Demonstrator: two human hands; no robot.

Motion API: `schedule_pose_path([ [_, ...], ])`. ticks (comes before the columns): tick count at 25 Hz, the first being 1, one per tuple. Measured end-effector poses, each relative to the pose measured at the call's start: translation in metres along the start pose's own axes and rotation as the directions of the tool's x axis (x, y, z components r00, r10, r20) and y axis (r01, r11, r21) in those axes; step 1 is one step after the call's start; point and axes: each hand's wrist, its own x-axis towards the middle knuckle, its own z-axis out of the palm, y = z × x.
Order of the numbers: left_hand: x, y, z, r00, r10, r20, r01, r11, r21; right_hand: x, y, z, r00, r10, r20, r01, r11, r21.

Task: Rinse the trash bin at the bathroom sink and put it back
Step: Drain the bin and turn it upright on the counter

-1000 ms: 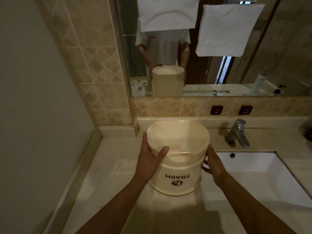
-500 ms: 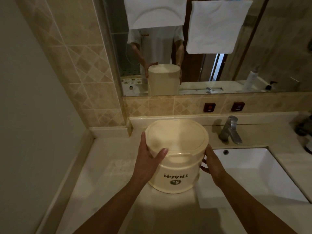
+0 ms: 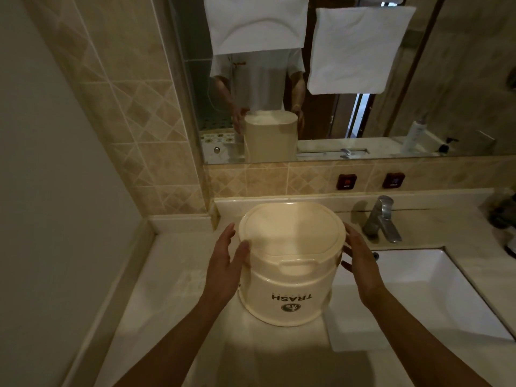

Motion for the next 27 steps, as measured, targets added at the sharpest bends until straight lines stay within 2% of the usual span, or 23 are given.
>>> schedule_pose_path([
  [7,-0.009,-0.005,-0.017,0.999,-0.014,-0.035,0.013,1.0,-0.015,-0.012,-0.001,-0.01,0.999,-0.039,0.03,0.04,0.999,-0.017],
  [16,-0.018,-0.011,-0.017,0.996,0.004,0.084,-0.003,1.0,-0.017,-0.026,-0.007,-0.008,0.991,-0.073,0.113,0.079,0.996,-0.051],
  [27,-0.02,-0.008,-0.012,0.999,-0.01,0.048,0.013,0.998,-0.064,-0.027,-0.004,-0.012,0.982,-0.085,0.167,0.085,0.996,0.008],
])
